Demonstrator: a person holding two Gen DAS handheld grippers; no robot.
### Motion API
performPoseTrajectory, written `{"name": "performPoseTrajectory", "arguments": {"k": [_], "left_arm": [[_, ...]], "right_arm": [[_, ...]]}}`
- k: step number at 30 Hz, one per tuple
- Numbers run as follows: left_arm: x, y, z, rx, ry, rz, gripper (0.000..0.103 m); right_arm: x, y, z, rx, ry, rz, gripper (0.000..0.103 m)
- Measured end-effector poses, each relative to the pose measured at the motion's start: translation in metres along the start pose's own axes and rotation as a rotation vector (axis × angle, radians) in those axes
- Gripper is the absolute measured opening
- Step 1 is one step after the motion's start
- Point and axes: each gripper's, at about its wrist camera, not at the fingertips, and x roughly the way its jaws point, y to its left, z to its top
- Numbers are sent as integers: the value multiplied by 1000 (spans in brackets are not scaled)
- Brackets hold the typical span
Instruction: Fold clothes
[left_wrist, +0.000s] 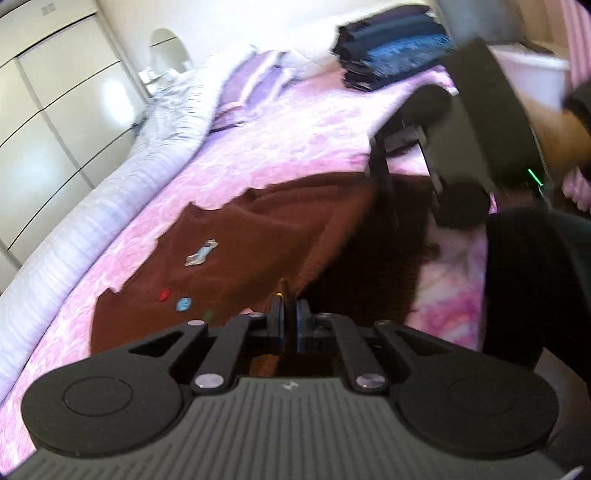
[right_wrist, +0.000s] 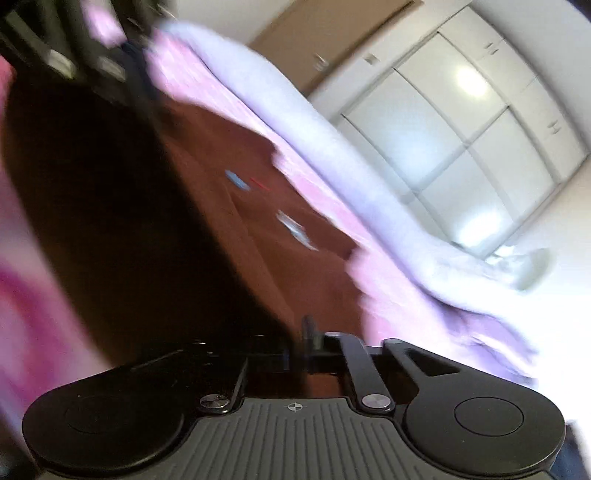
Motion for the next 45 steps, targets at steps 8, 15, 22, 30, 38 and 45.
{"name": "performPoseTrajectory", "arguments": {"k": [8, 15, 22, 30, 38, 45], "left_arm": [[27, -37, -5, 69, 39, -68, 4], [24, -30, -10, 50, 37, -67, 4], [14, -33, -19, 44, 31, -59, 1], [16, -33, -24, 59, 61, -92, 1], [12, -31, -32, 63, 96, -141, 1], [18, -33, -28, 72, 94, -153, 1]], "right_arm": [[-3, -19, -43, -24, 96, -89, 2], [-7, -26, -51, 42, 113, -104, 2], [-3, -21, -50, -57, 40, -170, 4], [-45, -12, -70, 1, 118, -169, 4], [-80, -46, -67, 310, 178, -60, 5], [-85, -92, -25, 532, 46, 10, 12]]}}
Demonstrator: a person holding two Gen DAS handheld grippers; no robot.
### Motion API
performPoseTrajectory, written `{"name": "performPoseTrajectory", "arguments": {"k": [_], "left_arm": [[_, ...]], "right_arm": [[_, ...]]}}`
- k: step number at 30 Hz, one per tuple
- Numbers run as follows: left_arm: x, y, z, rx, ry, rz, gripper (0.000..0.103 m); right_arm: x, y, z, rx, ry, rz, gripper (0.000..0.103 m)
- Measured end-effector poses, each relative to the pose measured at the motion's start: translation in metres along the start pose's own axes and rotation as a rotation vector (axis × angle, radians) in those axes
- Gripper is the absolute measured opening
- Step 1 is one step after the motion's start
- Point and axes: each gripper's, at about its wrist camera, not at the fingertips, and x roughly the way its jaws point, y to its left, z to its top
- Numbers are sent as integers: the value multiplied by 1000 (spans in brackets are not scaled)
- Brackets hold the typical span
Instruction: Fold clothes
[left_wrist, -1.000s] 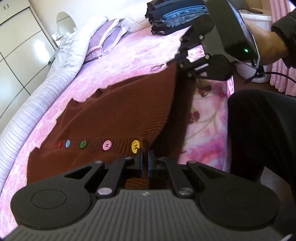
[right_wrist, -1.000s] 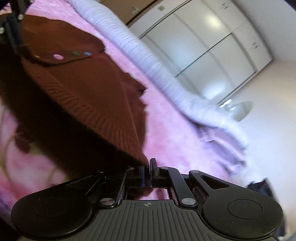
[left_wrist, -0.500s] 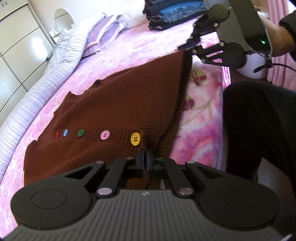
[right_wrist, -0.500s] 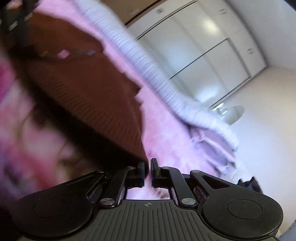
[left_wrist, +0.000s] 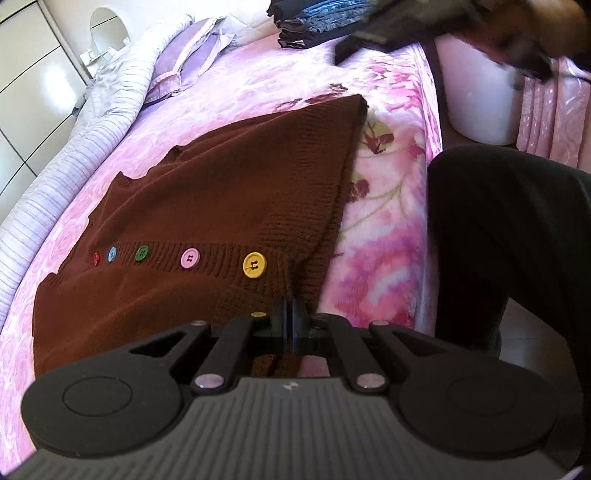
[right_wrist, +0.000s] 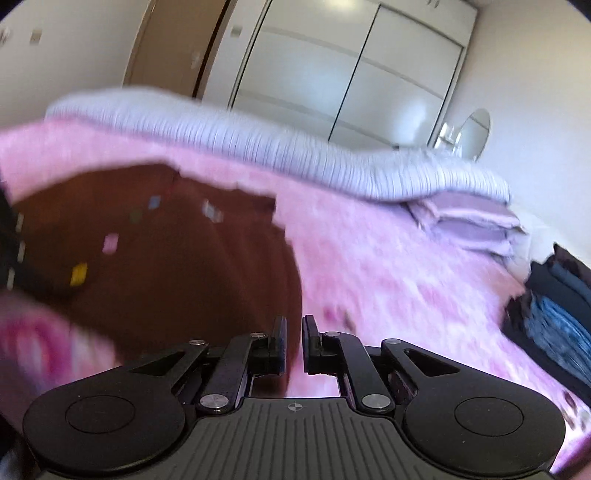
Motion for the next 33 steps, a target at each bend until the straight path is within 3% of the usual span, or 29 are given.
{"name": "performPoseTrajectory", "arguments": {"k": [1, 3, 4, 12, 13, 14, 15, 18, 21, 24, 27, 28, 30, 33], "left_arm": [[-1, 1, 0, -1, -1, -4, 1], [-5, 4, 2, -17, -15, -15, 1], [-10, 7, 2, -36, -30, -24, 1], [-35, 31, 4, -185, -120, -42, 2], [-36, 33, 4, -196, -124, -38, 2], [-36, 36, 4, -205, -127, -33, 2], [-36, 38, 3, -204, -123, -22, 2], [-34, 45, 0, -212, -118, -8, 2], [-30, 51, -5, -224, -111, 4, 4], [-28, 55, -10, -251, -91, 47, 4], [-27, 61, -21, -312, -62, 85, 5], [-28, 63, -25, -328, -54, 97, 5], [-36, 68, -35, -347, -30, 135, 5], [-53, 76, -54, -395, 0, 192, 6]], "right_arm": [[14, -7, 11, 17, -4, 10, 19], [47, -19, 33, 32, 6, 37, 65], [67, -25, 43, 29, 19, 56, 69], [236, -45, 87, 66, 218, 245, 68], [246, -47, 86, 28, 231, 193, 61], [255, -50, 85, -13, 242, 136, 48], [264, -52, 84, -53, 253, 79, 48], [280, -96, 75, 56, 303, -80, 43], [270, -116, 71, 136, 303, -41, 43], [229, -110, 76, 194, 194, 81, 43], [216, -83, 75, 149, 189, 225, 44], [217, -72, 71, 79, 209, 247, 45], [222, -69, 62, -3, 233, 204, 45], [232, -105, 56, 140, 276, 96, 52]]}}
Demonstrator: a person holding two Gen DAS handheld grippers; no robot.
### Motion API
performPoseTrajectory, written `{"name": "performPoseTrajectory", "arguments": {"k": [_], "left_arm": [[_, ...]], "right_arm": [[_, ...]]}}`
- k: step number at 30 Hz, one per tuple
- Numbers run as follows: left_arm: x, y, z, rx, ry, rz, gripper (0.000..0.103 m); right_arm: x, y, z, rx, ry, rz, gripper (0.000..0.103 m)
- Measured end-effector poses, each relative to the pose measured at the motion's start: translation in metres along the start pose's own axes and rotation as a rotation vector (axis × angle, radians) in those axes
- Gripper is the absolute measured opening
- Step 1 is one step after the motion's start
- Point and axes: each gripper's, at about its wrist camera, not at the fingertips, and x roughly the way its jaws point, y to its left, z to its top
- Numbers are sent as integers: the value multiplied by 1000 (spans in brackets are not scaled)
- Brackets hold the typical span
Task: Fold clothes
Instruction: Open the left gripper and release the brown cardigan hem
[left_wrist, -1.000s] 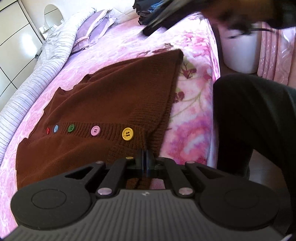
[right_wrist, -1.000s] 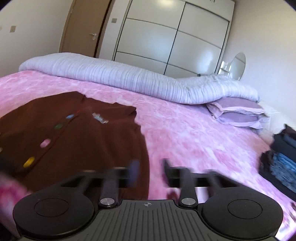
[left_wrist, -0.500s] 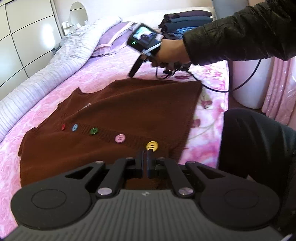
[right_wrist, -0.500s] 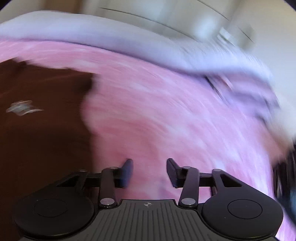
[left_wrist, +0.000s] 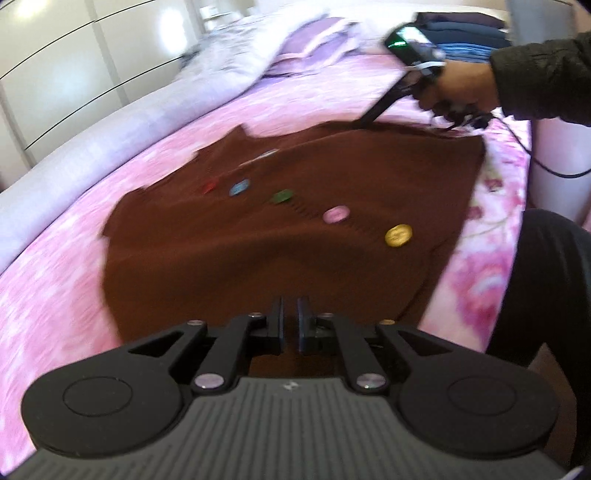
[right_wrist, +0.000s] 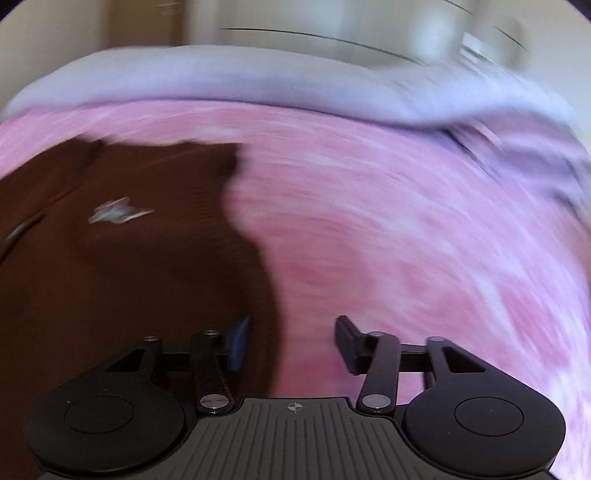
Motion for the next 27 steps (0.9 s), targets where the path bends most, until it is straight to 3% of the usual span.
{"name": "performPoseTrajectory", "arguments": {"k": [6, 12, 16, 18, 21, 25, 27], "left_arm": [[-27, 34, -40, -137, 50, 113, 6], [-45, 35, -68, -290, 39, 105, 13], [-42, 24, -75, -343, 26, 53, 16], [-46, 18, -75, -328, 22, 43, 18], [-58, 15, -76, -299, 9, 37, 18], [-75, 14, -87, -299, -7, 75, 18], [-80, 12, -91, -282, -5, 85, 20]], "right_arm": [[-37, 9, 1, -52, -16, -104, 52], [-81, 56, -29, -119, -87, 49, 52], [-79, 67, -69, -133, 18, 96, 53], [-83, 54, -79, -86, 10, 61, 53], [-102, 59, -76, -118, 28, -79, 53], [-149, 94, -73, -167, -85, 99, 53], [-165, 131, -83, -274, -133, 200, 53]]}}
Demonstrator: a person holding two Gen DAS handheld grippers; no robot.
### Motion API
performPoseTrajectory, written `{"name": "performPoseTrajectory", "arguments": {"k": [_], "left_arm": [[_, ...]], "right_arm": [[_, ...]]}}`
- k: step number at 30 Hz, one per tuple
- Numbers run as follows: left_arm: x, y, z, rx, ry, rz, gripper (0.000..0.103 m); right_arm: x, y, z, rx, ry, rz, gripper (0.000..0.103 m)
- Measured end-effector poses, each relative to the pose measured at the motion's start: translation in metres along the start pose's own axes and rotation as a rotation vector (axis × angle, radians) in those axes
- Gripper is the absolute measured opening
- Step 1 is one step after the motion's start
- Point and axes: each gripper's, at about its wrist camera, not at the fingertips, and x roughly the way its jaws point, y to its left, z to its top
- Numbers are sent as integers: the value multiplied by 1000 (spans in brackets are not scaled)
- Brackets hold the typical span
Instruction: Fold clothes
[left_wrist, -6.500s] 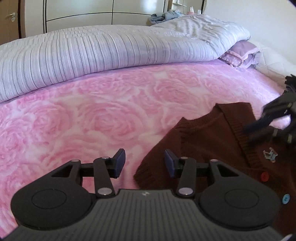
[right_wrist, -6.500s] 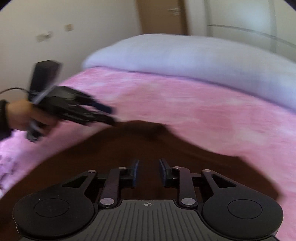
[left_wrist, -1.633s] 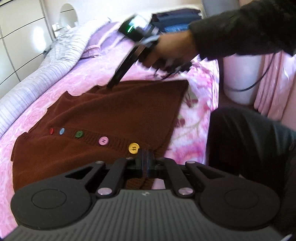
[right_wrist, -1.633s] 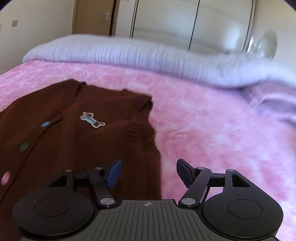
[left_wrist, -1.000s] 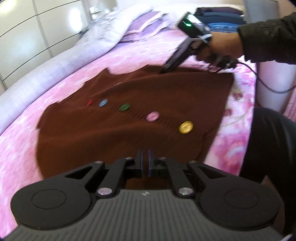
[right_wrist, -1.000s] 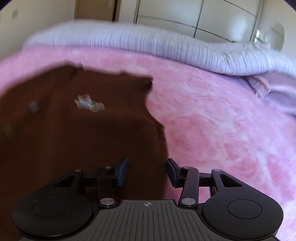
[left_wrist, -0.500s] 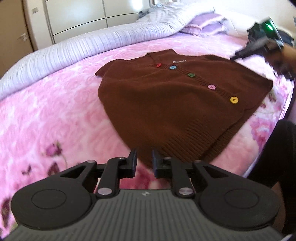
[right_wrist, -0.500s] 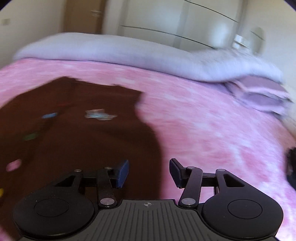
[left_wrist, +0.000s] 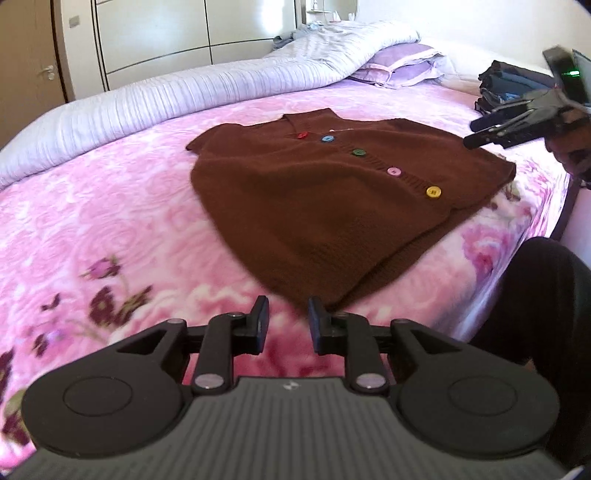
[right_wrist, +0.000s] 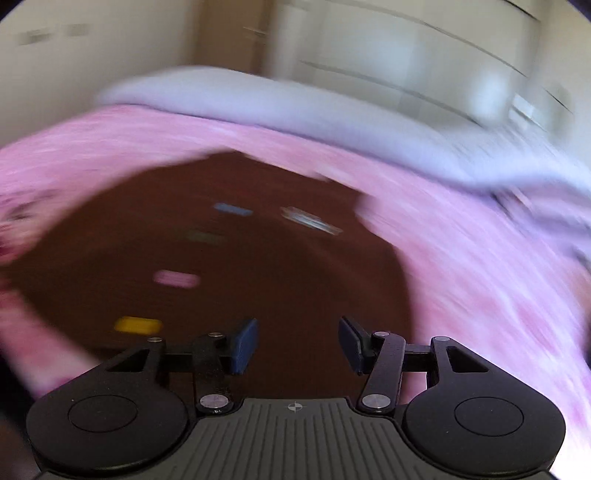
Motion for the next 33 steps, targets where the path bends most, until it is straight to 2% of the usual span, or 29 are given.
{"name": "performPoseTrajectory", "arguments": {"k": [2, 3, 6, 8, 12, 14, 18, 21, 23, 25, 28, 30, 33], "left_arm": [[-3, -4, -3, 43, 3, 3, 25], [-2, -9, -3, 82, 6, 7, 32], [5, -26, -2, 206, 8, 26, 42], [12, -39, -2, 314, 9, 47, 42], [25, -67, -13, 630, 7, 99, 43], [28, -70, -15, 721, 10, 107, 44], [39, -73, -6, 798, 37, 110, 46], [46, -77, 2, 795, 48, 115, 46], [48, -81, 5, 799, 58, 125, 45], [45, -87, 5, 835, 69, 133, 36], [44, -98, -2, 931, 79, 171, 34], [52, -100, -8, 987, 90, 211, 32], [59, -97, -10, 1003, 91, 247, 29]], "right_arm": [[-4, 45, 1, -132, -34, 106, 53], [-2, 64, -2, -207, -32, 130, 53], [10, 88, -18, -371, -3, 69, 53], [17, 90, -32, -444, 27, 16, 53], [8, 76, -72, -610, 82, -78, 53], [5, 62, -89, -642, 109, -107, 54], [14, 51, -86, -605, 88, -93, 55], [16, 45, -84, -576, 62, -78, 55], [21, 59, -74, -572, 22, -48, 55], [29, 77, -69, -637, -3, -47, 55], [35, 88, -71, -729, -22, -61, 55], [41, 86, -76, -779, -29, -89, 55], [54, 73, -95, -915, -12, -247, 55]]}}
